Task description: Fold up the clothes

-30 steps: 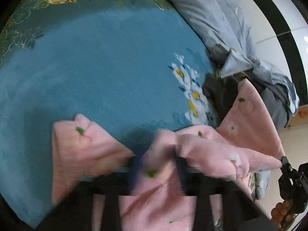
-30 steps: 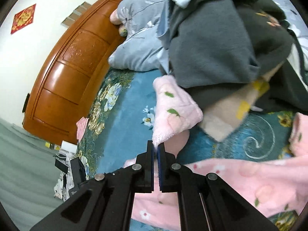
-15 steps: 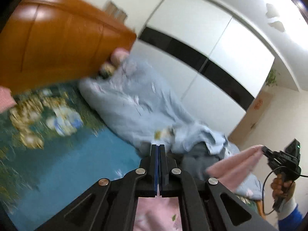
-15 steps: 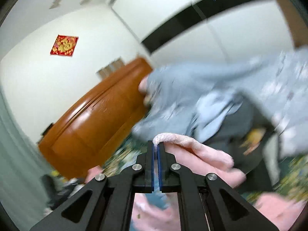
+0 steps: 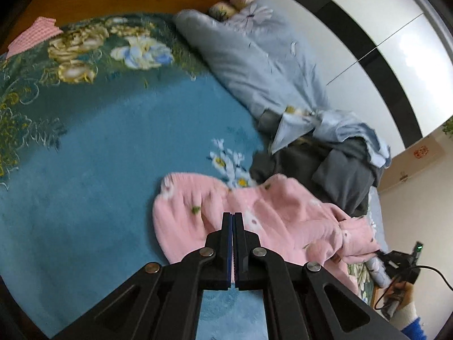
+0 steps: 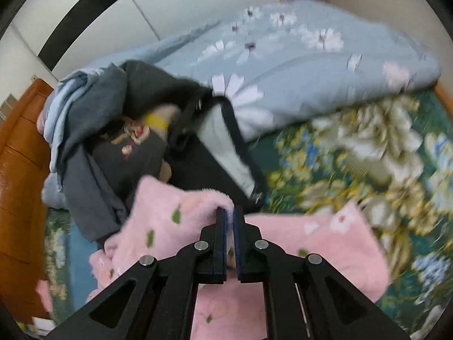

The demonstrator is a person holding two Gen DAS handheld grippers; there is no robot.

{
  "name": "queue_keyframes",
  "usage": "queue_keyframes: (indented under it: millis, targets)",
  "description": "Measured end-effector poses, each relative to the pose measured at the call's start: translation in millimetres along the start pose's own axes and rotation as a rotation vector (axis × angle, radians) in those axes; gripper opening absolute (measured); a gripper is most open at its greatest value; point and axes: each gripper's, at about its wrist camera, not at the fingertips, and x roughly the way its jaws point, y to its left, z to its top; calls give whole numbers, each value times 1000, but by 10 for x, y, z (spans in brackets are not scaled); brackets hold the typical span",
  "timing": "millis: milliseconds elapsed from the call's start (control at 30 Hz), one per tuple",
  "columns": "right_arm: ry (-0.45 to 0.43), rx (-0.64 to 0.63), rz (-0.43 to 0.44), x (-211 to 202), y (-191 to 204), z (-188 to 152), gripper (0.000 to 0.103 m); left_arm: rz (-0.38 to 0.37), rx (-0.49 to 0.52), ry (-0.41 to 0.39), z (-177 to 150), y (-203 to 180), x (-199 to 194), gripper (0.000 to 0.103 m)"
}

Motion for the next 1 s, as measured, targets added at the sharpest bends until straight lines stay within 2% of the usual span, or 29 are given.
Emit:
queue_keyframes:
  millis: [33, 67, 133, 167, 233, 300, 400, 467, 600, 633, 700, 733, 767, 867, 933, 1000]
  targets:
    - [-19, -17, -19, -47, 39, 25, 18, 7, -2, 13, -17, -19, 38, 2]
    - [-59, -64, -24, -140, 147, 42, 40, 11, -5, 20, -9, -36, 62, 2]
    - [-157, -204, -8, -355, 493, 50, 58, 16, -11, 30, 15, -59, 97, 5]
    - [-185, -275, 41, -421, 710, 28, 58, 19, -19, 35, 1, -53, 111, 8]
    - [-139, -390, 189, -366, 1133, -67, 58, 25, -37, 45, -30, -32, 136, 15]
    - [46, -499, 372, -26, 1602, -268, 58, 19, -68, 54, -71, -6, 153, 18]
    - [269, -652, 453, 652, 2217, -665, 57, 16, -97, 63, -155, 13, 112, 20]
    - [294, -728, 366, 1028, 2471, -814, 57, 18, -109, 56, -218, 33, 54, 20]
    - [336, -854, 225, 1507, 2694, -990, 57, 16, -154, 48, -325, 126, 6, 22]
    - [354, -850, 211, 1571, 2686, -1013, 57, 16, -159, 51, -339, 138, 11, 22]
    - [389, -838, 185, 1693, 2668, -1057, 44, 15, -164, 57, -360, 148, 28, 22]
    - [412, -810, 188, 1708, 2645, -1061, 17, 15, -167, 61, -371, 153, 36, 22]
    - [433, -785, 194, 1711, 2626, -1067, 5, 14, -169, 64, -381, 158, 45, 22]
    - [438, -764, 292, 1448, 2632, -1131, 5, 11, -179, 71, -405, 175, 64, 22]
    - [404, -756, 400, 1112, 2669, -1162, 4, -8, -205, 64, -401, 216, 56, 22]
    - [380, -730, 556, 686, 2698, -1226, 5, -30, -243, 57, -397, 272, 47, 25]
